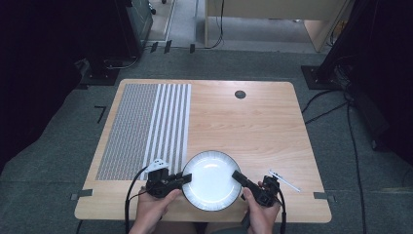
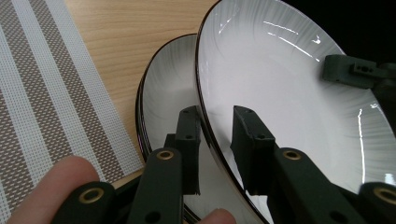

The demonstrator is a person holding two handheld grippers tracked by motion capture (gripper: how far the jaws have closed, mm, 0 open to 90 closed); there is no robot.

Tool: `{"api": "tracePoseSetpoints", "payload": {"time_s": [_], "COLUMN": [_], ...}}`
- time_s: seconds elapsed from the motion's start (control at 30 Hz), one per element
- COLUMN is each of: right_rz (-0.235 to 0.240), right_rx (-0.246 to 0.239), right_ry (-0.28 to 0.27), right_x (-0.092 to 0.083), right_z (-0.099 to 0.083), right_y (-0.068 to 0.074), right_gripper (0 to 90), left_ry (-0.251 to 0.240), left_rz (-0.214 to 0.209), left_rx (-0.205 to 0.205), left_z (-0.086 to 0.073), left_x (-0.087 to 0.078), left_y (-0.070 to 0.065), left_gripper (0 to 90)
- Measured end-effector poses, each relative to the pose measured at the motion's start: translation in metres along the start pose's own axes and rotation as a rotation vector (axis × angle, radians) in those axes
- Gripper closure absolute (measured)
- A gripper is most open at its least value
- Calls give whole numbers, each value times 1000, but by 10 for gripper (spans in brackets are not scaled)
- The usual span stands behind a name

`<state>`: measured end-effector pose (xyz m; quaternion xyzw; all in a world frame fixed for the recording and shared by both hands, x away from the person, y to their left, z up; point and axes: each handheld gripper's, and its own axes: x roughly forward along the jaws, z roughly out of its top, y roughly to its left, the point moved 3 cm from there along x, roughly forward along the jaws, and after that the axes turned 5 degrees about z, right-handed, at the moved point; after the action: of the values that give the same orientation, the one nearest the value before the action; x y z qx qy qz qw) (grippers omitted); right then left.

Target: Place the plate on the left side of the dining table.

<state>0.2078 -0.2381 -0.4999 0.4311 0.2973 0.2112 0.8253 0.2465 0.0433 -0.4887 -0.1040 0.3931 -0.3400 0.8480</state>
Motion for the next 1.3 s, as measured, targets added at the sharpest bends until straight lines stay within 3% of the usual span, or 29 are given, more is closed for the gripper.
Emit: {"api": "tracePoseSetpoints", "payload": {"time_s": [0.1, 0.23, 0.33, 0.57, 0.9, 1.3], "right_rz": [21, 47, 63, 70, 60, 67], "right_rx": [-5, -16, -17, -57, -104, -103], "right_ry": [-3, 8, 8, 23, 69, 118], "right_x": [2, 7, 11, 24, 57, 95], "right_z": [1, 2, 4, 8, 12, 15], "right_y": [4, 13, 18, 35, 57, 78], "right_gripper": [809, 808, 807, 808, 818, 818], "left_ry": [8, -13, -26, -39, -65, -85], "left_rz": [-26, -22, -49, -36, -5, 30], "left_rx": [-35, -48, -81, -111, -153, -202], "left_z": [3, 8, 13, 22, 38, 49], "left_x": [-4, -10, -17, -31, -49, -68], "left_y": [4, 6, 12, 23, 47, 76], "left_gripper": [730, 745, 769, 788, 813, 815]}}
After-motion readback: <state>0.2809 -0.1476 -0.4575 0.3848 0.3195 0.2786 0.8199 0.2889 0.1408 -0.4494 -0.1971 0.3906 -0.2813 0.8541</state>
